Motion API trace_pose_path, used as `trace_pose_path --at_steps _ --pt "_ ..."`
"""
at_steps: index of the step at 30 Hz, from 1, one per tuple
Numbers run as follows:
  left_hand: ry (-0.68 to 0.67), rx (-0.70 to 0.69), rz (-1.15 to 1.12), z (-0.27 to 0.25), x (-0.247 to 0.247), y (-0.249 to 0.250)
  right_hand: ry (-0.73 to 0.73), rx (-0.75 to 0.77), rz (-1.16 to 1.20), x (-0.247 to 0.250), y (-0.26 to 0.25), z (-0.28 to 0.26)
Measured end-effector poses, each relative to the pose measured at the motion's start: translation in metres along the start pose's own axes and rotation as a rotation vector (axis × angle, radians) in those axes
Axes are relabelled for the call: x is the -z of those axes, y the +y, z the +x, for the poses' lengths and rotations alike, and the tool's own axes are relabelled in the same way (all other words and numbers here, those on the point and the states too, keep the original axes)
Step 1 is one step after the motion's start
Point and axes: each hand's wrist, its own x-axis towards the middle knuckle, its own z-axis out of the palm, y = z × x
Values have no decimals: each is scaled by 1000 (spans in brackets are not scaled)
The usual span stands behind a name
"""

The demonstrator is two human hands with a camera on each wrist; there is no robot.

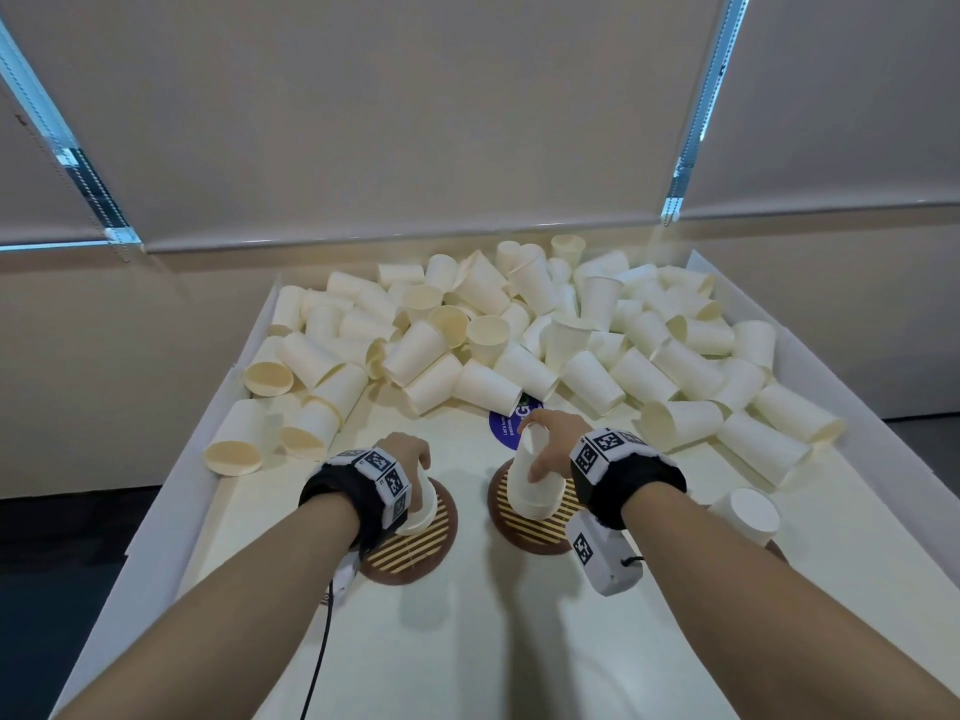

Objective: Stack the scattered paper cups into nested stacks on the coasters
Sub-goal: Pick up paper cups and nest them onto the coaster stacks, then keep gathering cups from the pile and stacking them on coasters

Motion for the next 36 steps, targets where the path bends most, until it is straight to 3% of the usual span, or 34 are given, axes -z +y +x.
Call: trace_pose_path --at_steps 5,10,18,25,31,36 --pt "-2 28 -91 16 11 -6 -10 -14 16 4 -4 15" --pt "79 20 -81 16 10 -3 -22 -59 26 10 2 14" --pt "315 -205 -218 3 46 49 -24 -155 36 39 40 5" --pt "509 -375 -451 -5 76 132 193 -276 38 69 86 9" --pt "381 -499 -353 8 76 203 277 -356 105 95 141 5" --pt "264 -484 -261 31 62 235 301 -465 155 118 180 3"
